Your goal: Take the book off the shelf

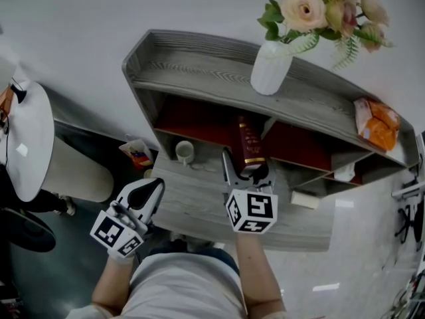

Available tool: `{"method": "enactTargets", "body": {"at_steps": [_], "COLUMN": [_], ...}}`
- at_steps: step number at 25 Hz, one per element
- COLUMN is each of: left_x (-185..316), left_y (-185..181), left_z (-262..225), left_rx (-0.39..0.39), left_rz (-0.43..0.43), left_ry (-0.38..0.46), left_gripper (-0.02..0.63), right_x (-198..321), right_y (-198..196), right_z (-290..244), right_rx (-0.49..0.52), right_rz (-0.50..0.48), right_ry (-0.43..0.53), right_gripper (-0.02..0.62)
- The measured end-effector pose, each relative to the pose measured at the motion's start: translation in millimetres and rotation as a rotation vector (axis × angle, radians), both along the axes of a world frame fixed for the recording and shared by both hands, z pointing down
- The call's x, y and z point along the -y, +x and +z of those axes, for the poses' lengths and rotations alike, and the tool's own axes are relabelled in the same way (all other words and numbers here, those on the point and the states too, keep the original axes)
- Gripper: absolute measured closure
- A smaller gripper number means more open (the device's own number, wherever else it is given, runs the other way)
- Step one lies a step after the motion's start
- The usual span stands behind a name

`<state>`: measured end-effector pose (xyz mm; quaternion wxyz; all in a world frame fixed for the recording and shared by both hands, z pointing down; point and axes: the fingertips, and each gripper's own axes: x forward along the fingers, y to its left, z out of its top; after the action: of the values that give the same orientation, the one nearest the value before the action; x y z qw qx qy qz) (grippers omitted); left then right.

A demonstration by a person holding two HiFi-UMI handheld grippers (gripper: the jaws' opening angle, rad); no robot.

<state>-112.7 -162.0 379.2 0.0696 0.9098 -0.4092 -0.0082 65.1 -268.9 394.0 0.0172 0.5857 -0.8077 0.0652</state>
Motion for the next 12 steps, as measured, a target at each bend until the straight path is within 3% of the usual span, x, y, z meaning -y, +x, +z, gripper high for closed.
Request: {"method": "enactTargets", "body": {"at_steps": [7, 12], "left_x": [-0.2, -0.9], "left_y": [-2.9, -0.5], "left_z": [3.3, 3.4], "left_rx": [0.0, -0.001], "left_rz": [-0.009, -0.005], "left_ry": [-0.009, -0.008], "left_gripper": [0.591, 0.591], "right_x": [5.8, 3.4], "right_y": [0.3, 3.7], "right_z": [4.4, 3.3], "right_rx": [-0.021, -0.038], "right_rz": [0.011, 0.033], "right_ry": [-0.015, -0.012], "right_gripper": [0.264, 0.328]}}
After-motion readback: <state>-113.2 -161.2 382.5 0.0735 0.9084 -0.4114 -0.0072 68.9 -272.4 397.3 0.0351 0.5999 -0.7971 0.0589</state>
